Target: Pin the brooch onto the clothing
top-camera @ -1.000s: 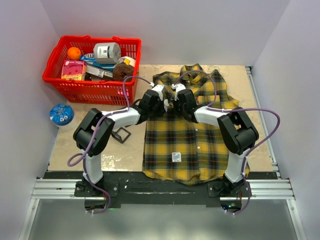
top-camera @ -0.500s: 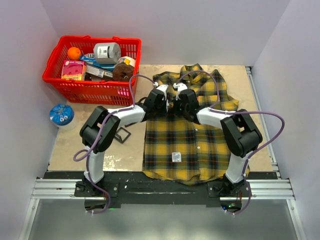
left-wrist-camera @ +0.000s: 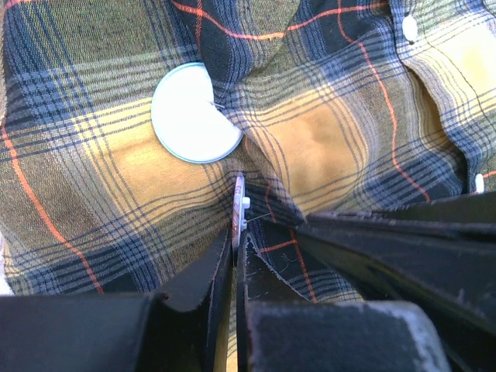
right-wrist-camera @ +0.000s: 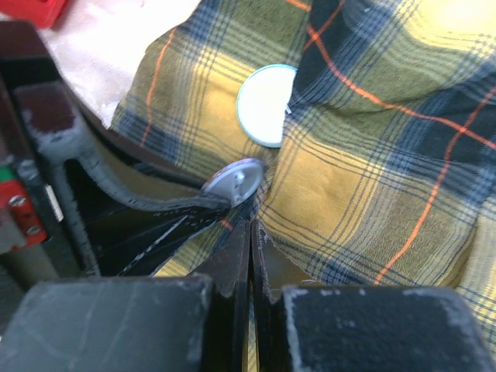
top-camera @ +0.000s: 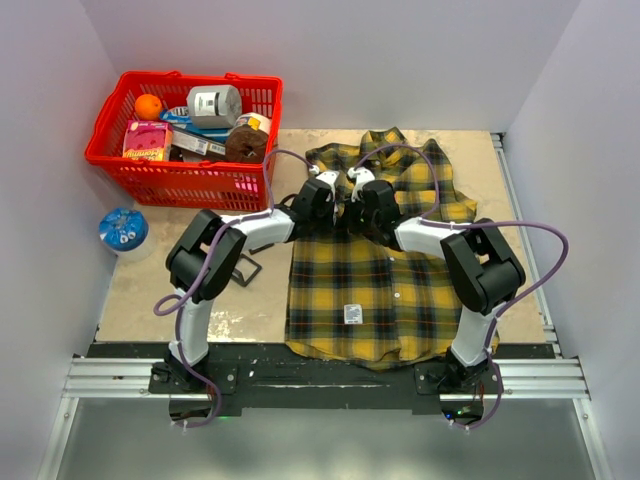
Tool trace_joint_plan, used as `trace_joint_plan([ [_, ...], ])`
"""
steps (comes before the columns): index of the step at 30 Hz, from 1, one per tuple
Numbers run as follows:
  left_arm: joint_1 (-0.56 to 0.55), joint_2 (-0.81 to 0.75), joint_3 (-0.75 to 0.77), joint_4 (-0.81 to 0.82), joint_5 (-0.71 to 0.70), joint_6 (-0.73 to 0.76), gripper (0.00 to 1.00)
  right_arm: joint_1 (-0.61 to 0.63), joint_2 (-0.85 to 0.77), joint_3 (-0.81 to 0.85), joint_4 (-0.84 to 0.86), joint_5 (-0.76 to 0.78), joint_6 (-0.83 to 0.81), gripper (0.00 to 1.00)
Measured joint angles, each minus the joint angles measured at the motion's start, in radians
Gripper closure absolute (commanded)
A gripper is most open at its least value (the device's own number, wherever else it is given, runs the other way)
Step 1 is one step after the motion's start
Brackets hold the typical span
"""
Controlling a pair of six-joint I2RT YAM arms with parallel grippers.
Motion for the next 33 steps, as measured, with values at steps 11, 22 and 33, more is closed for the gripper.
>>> trace_joint_plan([
  [11,0.0,0.003,0.01,-0.009,0.002,0.002,1.0,0.0,0.003,-0.003,0.004,-0.047,0.002,1.0],
  [22,0.0,0.004,0.006,0.013,0.022,0.001,1.0,-0.006,0.066,0.024,0.003,-0.092,-0.002,1.0],
  [33,0.008,-0.031,-0.134,0.199,0.073,-0.026,1.0,-0.006,0.092,0.028,0.002,-0.095,-0.002,1.0],
])
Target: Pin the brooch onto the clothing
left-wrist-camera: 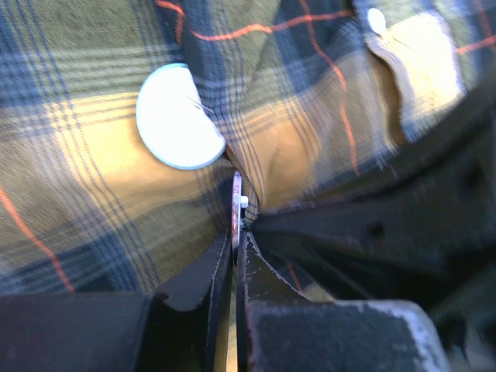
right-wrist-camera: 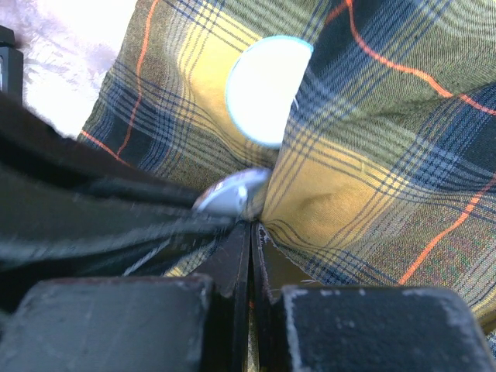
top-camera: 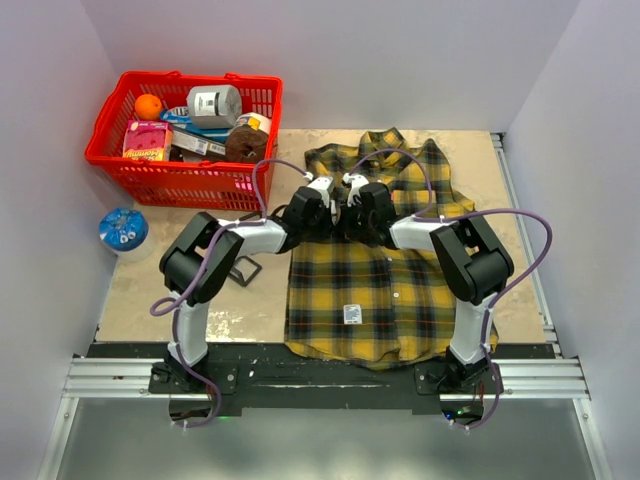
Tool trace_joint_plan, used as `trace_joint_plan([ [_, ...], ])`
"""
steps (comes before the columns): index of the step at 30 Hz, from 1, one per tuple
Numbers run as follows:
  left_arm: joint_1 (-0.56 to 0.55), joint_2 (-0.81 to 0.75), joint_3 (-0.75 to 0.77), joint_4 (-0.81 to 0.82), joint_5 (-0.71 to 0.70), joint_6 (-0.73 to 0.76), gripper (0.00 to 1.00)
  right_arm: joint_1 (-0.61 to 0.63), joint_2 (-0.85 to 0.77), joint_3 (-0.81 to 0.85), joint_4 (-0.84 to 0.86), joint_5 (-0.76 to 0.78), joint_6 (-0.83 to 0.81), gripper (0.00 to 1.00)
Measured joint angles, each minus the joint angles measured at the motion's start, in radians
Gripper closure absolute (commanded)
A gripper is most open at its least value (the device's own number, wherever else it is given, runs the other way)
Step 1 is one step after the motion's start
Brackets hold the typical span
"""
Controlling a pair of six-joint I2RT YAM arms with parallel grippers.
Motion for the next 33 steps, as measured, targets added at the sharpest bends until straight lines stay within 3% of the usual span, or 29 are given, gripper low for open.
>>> trace_joint_plan([
  [7,0.009,-0.025,-0.095,0.128,0.047,-0.009,1.0,0.0,0.0,0.0,-0.006,-0.023,-0.004,1.0],
  [30,0.066,-0.026,-0.144,0.289,0.19,-0.051,1.0,-0.012,0.002,0.007,-0.008,-0.062,-0.023,1.0],
  [33,0.067,-0.026,-0.144,0.288,0.195,-0.052,1.0,-0.013,0.002,0.008,-0.008,-0.069,-0.023,0.92],
])
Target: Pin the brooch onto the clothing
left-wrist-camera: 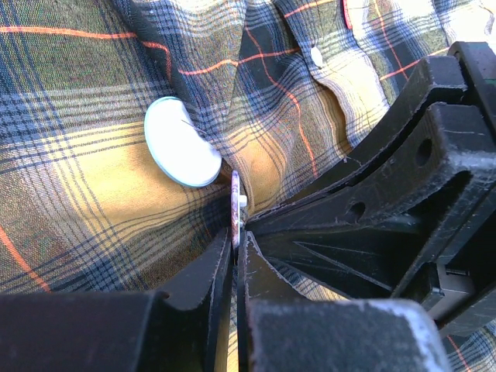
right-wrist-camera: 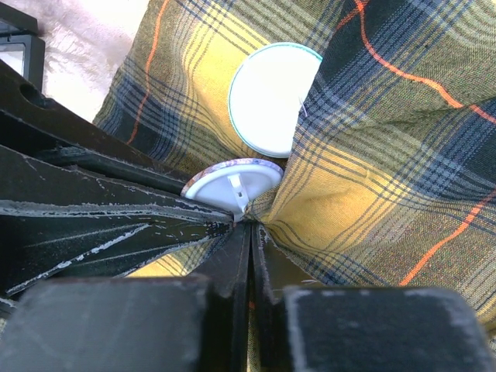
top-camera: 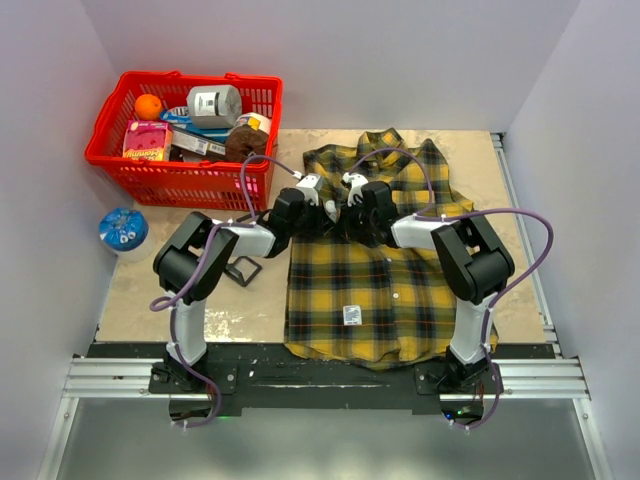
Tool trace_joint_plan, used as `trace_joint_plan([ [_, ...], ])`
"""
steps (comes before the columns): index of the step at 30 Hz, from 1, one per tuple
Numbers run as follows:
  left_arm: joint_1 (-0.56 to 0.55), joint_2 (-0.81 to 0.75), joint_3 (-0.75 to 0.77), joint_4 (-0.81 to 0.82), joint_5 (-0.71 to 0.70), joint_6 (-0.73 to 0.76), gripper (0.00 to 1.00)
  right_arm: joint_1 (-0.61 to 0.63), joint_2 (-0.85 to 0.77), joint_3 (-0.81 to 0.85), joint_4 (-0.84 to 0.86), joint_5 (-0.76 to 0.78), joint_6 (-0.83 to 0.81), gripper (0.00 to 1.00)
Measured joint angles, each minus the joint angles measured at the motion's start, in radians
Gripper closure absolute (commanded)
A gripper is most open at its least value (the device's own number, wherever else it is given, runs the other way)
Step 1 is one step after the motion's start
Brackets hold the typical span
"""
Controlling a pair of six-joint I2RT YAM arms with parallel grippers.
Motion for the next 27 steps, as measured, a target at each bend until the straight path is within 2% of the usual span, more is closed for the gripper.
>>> trace_joint_plan([
  [1,0.0,0.0,0.0,0.0,0.0,0.0,1.0,0.0,0.0,0.0,0.0,-0.001,0.0,0.88],
  [2,0.001,0.0,0.0,-0.001,0.001,-0.001,1.0,0.0,-0.001,0.0,0.0,-0.003,0.0,0.78],
  [4,0.003,0.0,0.0,-0.001,0.008,-0.008,1.0,-0.001,-0.007,0.0,-0.009,-0.003,0.001,0.67],
  [5,0.006,0.0,-0.002,0.003,0.016,-0.012,1.0,-0.004,-0.013,-0.001,-0.016,0.0,-0.001,0.56],
  [8,0.014,0.0,-0.009,0.029,0.04,-0.033,1.0,-0.013,-0.062,-0.019,-0.045,-0.006,0.006,0.44],
  [19,0.031,-0.009,-0.019,0.067,0.151,-0.06,1.0,-0.056,-0.425,-0.122,-0.06,-0.005,0.013,0.34],
  [27,0.07,-0.009,-0.022,0.064,0.267,-0.058,1.0,-0.129,-0.454,-0.139,-0.043,-0.01,0.014,0.35],
])
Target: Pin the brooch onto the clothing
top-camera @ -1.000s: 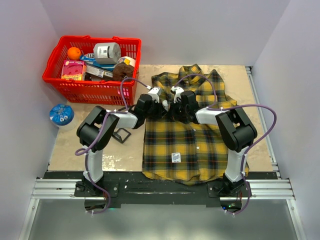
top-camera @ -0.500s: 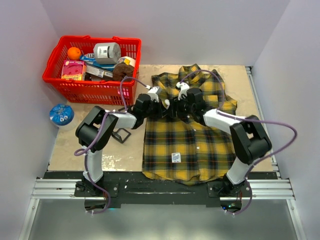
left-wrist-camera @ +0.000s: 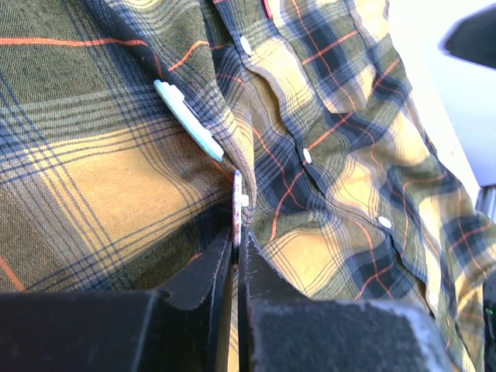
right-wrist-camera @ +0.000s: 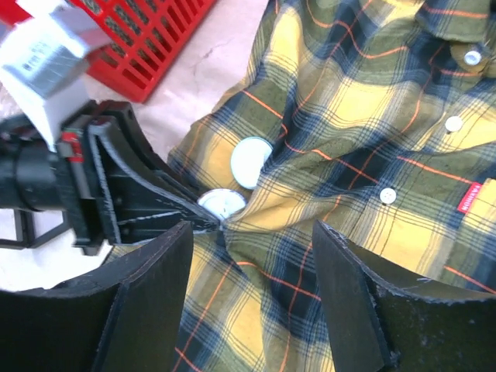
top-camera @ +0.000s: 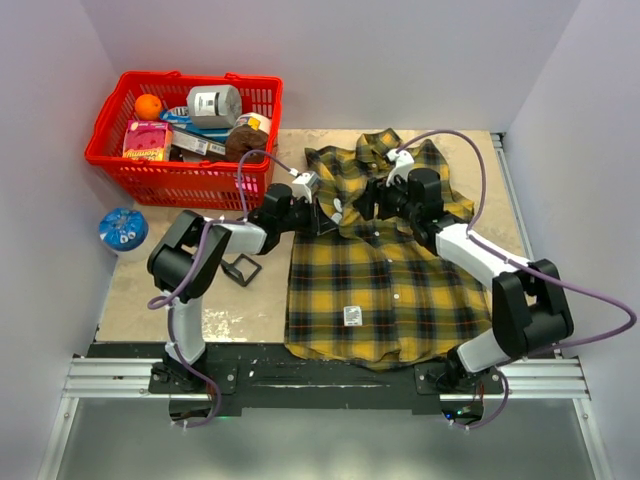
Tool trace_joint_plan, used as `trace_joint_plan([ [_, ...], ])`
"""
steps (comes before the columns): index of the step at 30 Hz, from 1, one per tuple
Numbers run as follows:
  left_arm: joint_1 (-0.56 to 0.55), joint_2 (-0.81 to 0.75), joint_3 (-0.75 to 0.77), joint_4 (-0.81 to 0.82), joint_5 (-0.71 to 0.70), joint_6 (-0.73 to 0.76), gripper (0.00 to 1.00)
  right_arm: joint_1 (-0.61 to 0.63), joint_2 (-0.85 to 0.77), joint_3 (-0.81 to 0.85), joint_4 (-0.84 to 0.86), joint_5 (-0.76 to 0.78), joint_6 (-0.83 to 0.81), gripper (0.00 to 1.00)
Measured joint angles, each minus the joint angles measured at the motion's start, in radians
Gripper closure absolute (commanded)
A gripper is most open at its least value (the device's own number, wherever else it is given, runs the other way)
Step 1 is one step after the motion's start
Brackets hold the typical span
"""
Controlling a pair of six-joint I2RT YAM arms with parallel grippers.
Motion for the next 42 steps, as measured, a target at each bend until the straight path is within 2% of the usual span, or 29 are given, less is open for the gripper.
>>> trace_joint_plan([
  [13,0.024,0.027,0.005,0.002,0.137,-0.002,1.0,-0.001,0.212,-0.023,0.08,-0.094,0.001,0.45],
  [22,0.034,0.095,0.049,0.004,0.224,-0.032,1.0,-0.001,0.276,-0.023,0.141,-0.155,0.016,0.54],
  [31,0.051,0.151,0.049,0.05,0.298,-0.092,1.0,-0.001,0.323,-0.024,0.169,-0.18,0.042,0.58],
  [42,0.061,0.172,0.049,0.093,0.325,-0.132,1.0,-0.001,0.379,-0.024,0.181,-0.188,0.056,0.59],
])
